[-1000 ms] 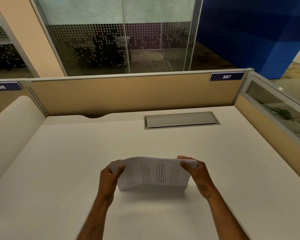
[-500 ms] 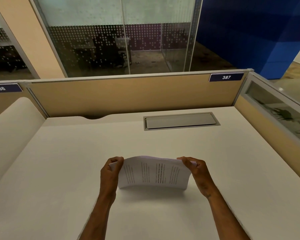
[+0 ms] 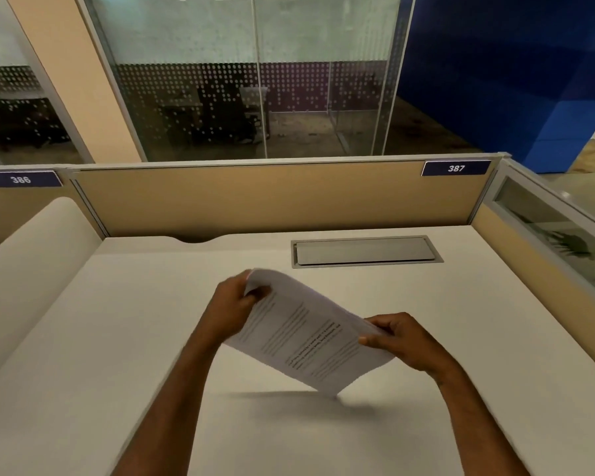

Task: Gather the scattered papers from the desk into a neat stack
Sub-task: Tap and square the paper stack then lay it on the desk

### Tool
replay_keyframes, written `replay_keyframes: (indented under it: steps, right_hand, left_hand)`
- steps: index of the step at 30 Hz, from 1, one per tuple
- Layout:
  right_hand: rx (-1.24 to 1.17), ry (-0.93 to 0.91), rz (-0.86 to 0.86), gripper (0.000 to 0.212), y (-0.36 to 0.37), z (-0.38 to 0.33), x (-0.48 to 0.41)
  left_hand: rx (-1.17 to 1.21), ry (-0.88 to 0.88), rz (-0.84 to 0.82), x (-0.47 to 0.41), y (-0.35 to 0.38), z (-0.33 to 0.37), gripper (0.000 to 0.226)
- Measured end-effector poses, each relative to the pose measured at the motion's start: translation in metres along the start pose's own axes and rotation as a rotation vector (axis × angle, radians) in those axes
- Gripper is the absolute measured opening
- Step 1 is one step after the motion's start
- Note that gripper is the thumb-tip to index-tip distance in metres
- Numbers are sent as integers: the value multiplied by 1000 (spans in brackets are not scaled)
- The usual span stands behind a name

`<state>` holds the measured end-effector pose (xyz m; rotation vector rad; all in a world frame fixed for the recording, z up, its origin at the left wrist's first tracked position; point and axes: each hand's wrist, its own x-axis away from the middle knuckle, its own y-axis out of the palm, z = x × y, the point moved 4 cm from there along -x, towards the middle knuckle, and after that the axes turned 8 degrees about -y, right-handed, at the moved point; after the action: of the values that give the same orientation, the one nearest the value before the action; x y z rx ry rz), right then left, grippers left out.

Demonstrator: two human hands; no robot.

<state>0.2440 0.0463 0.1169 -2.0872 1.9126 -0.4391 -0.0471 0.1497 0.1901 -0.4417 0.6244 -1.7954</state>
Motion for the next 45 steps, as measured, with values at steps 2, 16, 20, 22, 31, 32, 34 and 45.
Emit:
replay_keyframes:
  steps: [2,16,20,22,31,32,34,45]
  right_hand:
    - [54,-22,-17,17,10,-7,-7]
    - [-521,17,309,20,38,-13,-8]
    - [-569,41,355,20,40,-11,-12]
    - [-564,42,364,17,41,-10,-13]
    - [-527,75,348,18,50,-8,-22]
    - [-522,84,350,18,53,-7,-24]
    - [-500,97,351,16,60,-6,-29]
    - [-325,185,284,14,101,-5,-70]
  left_hand:
    - [-131,50,-16,-16,-12,29,19]
    - [165,-211,441,37,-4,7,93]
    - [371,-431,264,68,43,-33,69]
    - [419,-476,250,76,56,-44,45]
    - [497,-462,425,78,68,-64,17]
    - [483,-461,439,76,68,-67,16]
    - [468,-463,464,72,67,-74,11]
    - [441,-527,486,11,26,-134,8]
